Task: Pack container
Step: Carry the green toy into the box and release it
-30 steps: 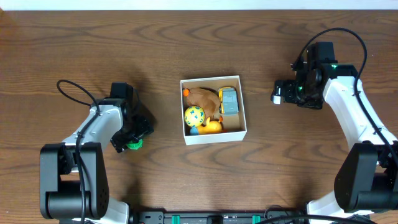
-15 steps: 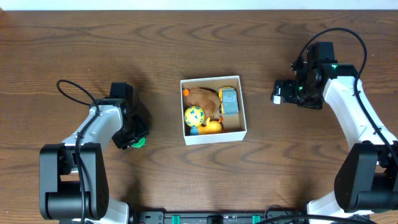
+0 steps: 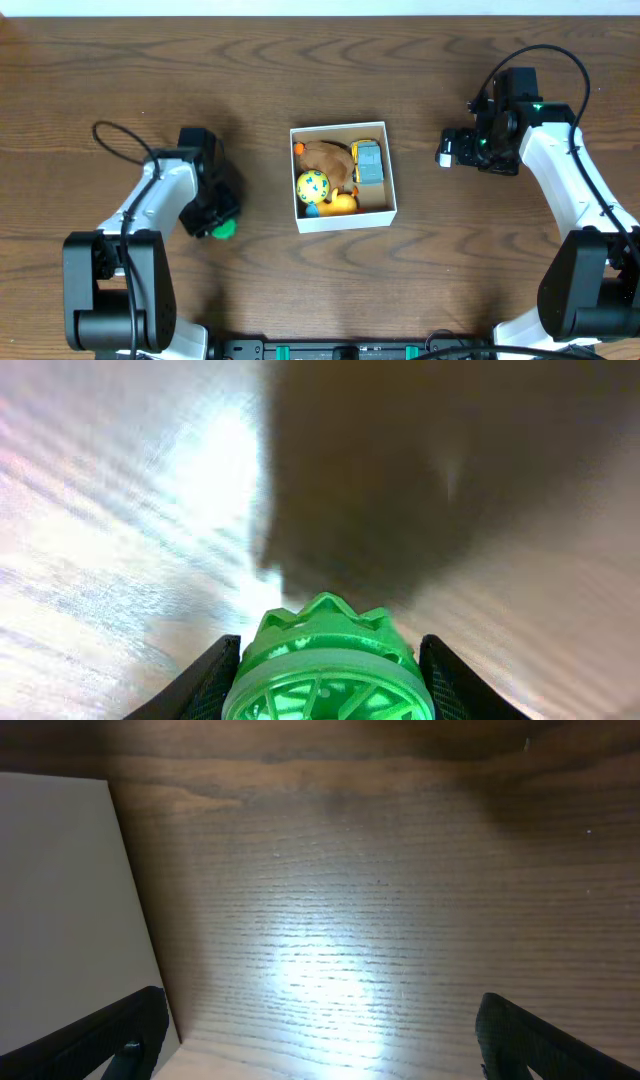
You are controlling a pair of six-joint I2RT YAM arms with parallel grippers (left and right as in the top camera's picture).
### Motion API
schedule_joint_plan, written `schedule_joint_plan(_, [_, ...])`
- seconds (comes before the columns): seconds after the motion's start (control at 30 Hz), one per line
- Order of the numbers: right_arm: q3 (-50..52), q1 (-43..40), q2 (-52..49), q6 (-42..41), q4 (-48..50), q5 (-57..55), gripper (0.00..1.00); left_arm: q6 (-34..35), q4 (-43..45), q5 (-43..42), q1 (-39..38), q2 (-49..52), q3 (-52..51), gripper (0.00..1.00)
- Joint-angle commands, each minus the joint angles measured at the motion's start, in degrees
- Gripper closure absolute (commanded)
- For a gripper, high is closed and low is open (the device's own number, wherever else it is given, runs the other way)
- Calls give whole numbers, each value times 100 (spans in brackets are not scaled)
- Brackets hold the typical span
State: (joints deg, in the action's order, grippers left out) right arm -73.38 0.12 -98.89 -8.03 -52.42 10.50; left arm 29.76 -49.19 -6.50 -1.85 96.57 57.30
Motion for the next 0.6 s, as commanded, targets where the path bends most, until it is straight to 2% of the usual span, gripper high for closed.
schedule_joint_plan(0.0, [-4,-33,-37,85,13,2,1,-125,-203,-28,-376,-354,804,94])
schedule_joint_plan(0.17, [-4,-33,-37,85,11,0,1,-120,-256,-31,-1204,-680,1576,94])
schedule_joint_plan(0.33, [-4,-33,-37,85,11,0,1,-120,-66,-63,-2181,-710,1864,94])
schedule_joint_plan(0.57, [-4,-33,-37,85,13,2,1,-756,1099,31,-3456,-577,1864,94])
